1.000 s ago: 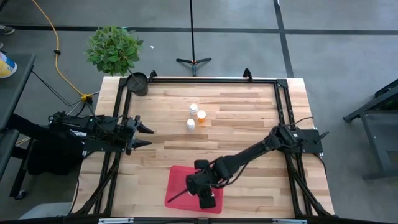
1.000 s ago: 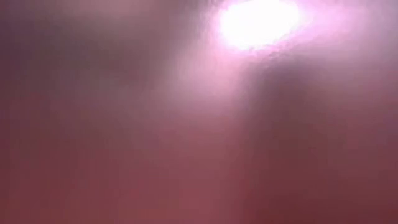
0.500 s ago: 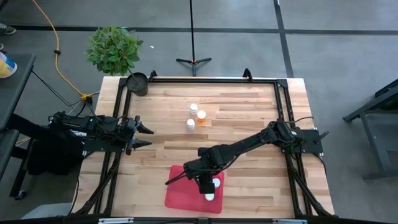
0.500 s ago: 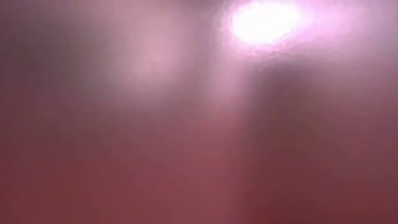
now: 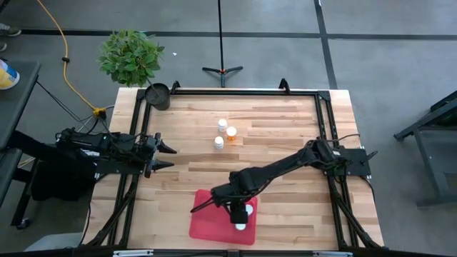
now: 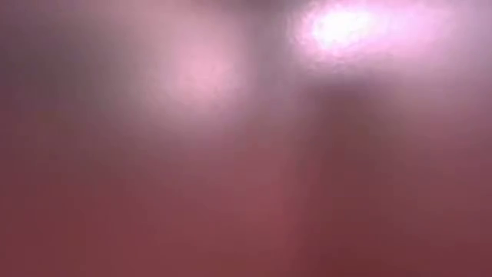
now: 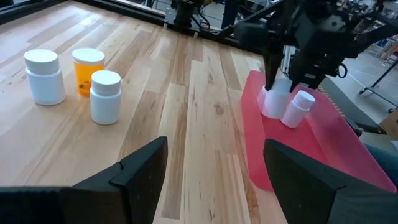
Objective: Pick and place pill bottles into a basket
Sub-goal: Put the white pill bottle into the red bin
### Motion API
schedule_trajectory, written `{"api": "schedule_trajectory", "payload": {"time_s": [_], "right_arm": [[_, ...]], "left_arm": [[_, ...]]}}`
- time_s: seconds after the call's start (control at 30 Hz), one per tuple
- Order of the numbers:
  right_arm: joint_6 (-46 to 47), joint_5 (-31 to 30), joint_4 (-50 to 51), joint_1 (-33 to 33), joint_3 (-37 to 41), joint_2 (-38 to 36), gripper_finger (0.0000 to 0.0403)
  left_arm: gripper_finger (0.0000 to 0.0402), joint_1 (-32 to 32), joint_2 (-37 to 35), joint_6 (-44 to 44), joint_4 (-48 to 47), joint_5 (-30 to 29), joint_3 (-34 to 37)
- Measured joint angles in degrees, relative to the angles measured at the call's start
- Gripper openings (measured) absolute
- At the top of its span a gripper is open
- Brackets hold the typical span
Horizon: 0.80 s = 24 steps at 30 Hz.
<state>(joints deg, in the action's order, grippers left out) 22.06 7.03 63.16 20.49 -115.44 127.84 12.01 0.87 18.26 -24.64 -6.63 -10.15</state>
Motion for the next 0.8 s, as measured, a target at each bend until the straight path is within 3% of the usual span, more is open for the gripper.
{"api": "schedule_trajectory", "payload": {"time_s": [0.8], "right_arm": [[-1.5,4.2,-2.3,-0.5,0.0,3.3,0.0146]], "left_arm": [[0.0298,0.0,0.0,0.0,-0.9,0.0,0.0]]}}
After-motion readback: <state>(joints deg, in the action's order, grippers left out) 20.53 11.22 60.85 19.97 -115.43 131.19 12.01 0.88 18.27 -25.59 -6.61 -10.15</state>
